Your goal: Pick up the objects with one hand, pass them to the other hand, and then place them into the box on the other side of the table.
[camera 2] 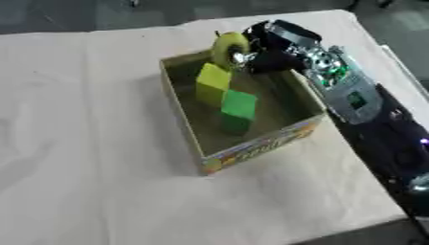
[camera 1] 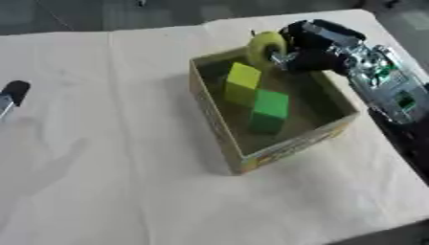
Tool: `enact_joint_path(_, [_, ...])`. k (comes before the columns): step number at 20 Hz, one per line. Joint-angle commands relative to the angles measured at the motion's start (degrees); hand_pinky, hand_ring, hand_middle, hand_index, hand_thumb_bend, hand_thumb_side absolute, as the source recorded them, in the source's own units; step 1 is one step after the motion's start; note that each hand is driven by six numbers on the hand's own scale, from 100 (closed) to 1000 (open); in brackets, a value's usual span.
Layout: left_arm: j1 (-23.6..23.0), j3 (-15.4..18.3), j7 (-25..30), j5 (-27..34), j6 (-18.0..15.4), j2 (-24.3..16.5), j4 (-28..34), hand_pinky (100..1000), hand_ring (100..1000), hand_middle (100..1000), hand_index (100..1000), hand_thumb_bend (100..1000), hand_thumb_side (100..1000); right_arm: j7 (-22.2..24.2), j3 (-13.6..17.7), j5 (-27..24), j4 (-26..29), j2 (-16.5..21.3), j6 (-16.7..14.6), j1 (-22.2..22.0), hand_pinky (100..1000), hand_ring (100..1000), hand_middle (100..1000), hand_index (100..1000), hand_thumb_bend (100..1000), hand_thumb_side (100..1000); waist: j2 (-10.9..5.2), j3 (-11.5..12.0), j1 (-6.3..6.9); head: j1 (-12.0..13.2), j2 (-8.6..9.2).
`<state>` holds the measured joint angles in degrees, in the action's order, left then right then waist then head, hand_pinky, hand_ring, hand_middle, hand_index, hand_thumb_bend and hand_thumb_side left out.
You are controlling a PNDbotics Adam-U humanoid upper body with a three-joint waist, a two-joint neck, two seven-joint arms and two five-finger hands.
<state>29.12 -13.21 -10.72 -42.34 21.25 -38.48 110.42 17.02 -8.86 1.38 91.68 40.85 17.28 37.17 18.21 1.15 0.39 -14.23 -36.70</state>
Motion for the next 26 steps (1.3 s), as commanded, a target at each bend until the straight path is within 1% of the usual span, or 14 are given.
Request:
enact_joint_path(1, [0.31,0.88,-0.57,0.33,-0.09,-1.86,1.22,806,711,639,813,543,639,1.19,0.76,1.73,-0.29,2.45,-0.91,0.27,897,684,667,696,157,277,-1.31,0.04,0.51,0.06,0.46])
enact_joint_path(5, [0.25,0.93,-1.06,0.97,-0.14,-1.82,1.21,806,711,638,813,539,637,2.62,1.24,2.68,-0.77,2.57,-1.58,-0.25,903,702,704,741,226,296,-1.28,0.04,0.56,0.36,0.43])
enact_joint_path(6, [0.25,0.94,-1.12,1.04,-0.14,-1.78,1.21,805,710,637,812,541,621,2.85,1.52,2.79,-0.79,2.5,-1.68,-0.31,908,711,722,764,247,296,-1.27,0.04,0.6,0.45,0.4])
enact_joint_path(9, [0.28,0.9,-1.07,1.14,-0.17,-1.76,1.19,804,709,637,812,538,625,2.66,2.24,3.03,-0.79,2.52,-1.64,-0.42,927,746,784,842,301,330,-1.26,0.06,0.71,0.62,0.32])
enact_joint_path(12, [0.3,0.94,-1.12,1.18,-0.14,-1.73,1.24,809,709,636,812,537,628,1.93,2.79,2.41,-0.56,2.51,-1.32,-0.5,929,741,786,845,287,357,-1.24,0.03,0.79,0.78,0.36])
enact_joint_path(13, [0.28,0.96,-1.14,1.16,-0.13,-1.71,1.26,810,709,636,812,536,625,1.38,3.13,1.77,-0.31,2.47,-1.16,-0.51,930,738,784,844,285,337,-1.24,0.0,0.81,0.84,0.36])
enact_joint_path(14, [0.23,1.04,-1.2,1.15,-0.08,-1.67,1.28,810,708,635,811,535,624,0.58,3.55,0.99,0.08,2.44,-1.0,-0.49,931,736,784,844,271,346,-1.25,-0.02,0.84,0.9,0.33])
enact_joint_path(16, [0.02,1.44,-1.58,1.15,0.14,-1.47,1.37,810,706,632,810,533,622,-1.84,4.65,-1.83,1.19,2.35,-0.73,-0.43,937,730,786,848,195,406,-1.26,-0.05,0.88,1.08,0.29])
enact_joint_path(17, [-0.12,1.77,-1.91,1.19,0.32,-1.32,1.45,810,703,629,809,531,619,-3.42,5.28,-3.9,1.85,2.3,-0.75,-0.42,943,724,787,852,135,460,-1.28,-0.05,0.9,1.32,0.27])
enact_joint_path(18, [-0.3,2.18,-2.38,1.28,0.57,-1.14,1.55,809,700,625,807,529,621,-5.17,5.96,-6.39,2.52,2.29,-0.97,-0.46,952,722,785,856,107,497,-1.3,-0.04,0.92,1.7,0.22])
enact_joint_path(20, [-0.7,3.09,-3.56,1.76,1.11,-0.74,1.75,807,693,618,803,520,633,-8.65,7.09,-11.97,3.44,2.52,-1.68,-0.73,962,722,789,869,133,499,-1.4,0.04,0.98,2.72,0.18])
enact_joint_path(21, [-0.92,3.62,-4.28,2.16,1.42,-0.49,1.84,805,689,614,801,518,633,-10.29,7.62,-14.6,3.77,2.69,-2.17,-0.9,960,719,792,872,126,570,-1.47,0.09,1.01,3.32,0.18])
enact_joint_path(22, [-1.18,4.2,-5.12,2.76,1.78,-0.22,1.91,802,683,607,797,509,641,-11.8,8.09,-16.97,4.08,2.85,-2.74,-1.09,958,718,794,874,149,478,-1.57,0.15,1.03,3.92,0.15])
enact_joint_path(26, [-2.68,6.71,-9.47,5.76,3.02,0.72,2.16,799,671,595,791,476,666,-15.82,9.57,-22.85,5.79,3.14,-5.6,-1.89,951,719,822,883,191,420,-1.87,0.38,1.27,6.9,-0.04])
